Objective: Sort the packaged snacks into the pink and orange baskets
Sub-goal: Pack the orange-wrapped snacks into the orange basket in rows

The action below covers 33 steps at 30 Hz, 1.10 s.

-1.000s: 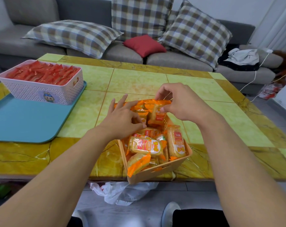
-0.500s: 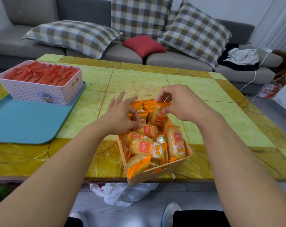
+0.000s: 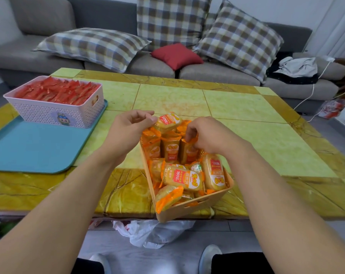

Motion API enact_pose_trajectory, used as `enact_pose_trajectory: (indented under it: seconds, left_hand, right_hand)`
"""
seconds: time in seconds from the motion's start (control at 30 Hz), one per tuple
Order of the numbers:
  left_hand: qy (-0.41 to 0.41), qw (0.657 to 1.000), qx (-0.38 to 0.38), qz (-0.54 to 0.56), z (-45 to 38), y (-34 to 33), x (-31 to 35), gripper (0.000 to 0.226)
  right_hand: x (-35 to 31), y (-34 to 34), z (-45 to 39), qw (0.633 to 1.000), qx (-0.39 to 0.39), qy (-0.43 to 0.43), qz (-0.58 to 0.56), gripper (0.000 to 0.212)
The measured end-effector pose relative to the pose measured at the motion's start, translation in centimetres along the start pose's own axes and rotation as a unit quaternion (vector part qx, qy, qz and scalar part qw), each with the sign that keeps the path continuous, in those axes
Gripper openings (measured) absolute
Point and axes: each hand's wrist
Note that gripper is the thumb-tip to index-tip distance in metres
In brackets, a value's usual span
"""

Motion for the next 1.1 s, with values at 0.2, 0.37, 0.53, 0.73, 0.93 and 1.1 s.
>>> enact_pose_trajectory:
  seconds: [0.2,0.37,0.53,0.73,0.93,1.1]
  left_hand:
    - [-0.044,0.997,0.054,-0.045,0.1,-0.3,-0.2,0.013]
    - [-0.080,0.995,0.028,-0.060,0.7,-0.7,0.1,0.011]
    - [-0.114,0.982,-0.029,-0.149,1.5,-0.9,0.3,0.007]
    - [-0.117,0.905,-0.063,-0.404,1.1,0.9,-0.5,0.021]
    - [-0.090,0.827,-0.097,-0.547,1.3,-0.3,-0.4,0.003]
    - [-0.089,0.787,-0.119,-0.599,1.1,-0.7,-0.1,0.011]
  right_hand:
    - [-0.9,3.1,0.9,0.984,0.073,-0.013,-0.165,0.024]
    - [-2.5,3.2,1.7,0.898,0.076,-0.033,-0.433,0.034]
    - [-2.8,2.9,2.1,0.900,0.090,-0.023,-0.427,0.040]
    - [-3.1,3.4,2.7,0.971,0.027,-0.006,-0.239,0.032]
    - [-4.0,0.0,1.9,0.998,0.024,-0.008,-0.061,0.031]
    - [-4.4,-1.0,1.9,0.997,0.054,-0.013,0.049,0.025]
Point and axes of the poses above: each hand's wrist, its own z-axis away from the middle knuckle, its own y-axis out of the back of the hand, x = y × z, and after that the axes turned 13 degrees about -z, right-handed
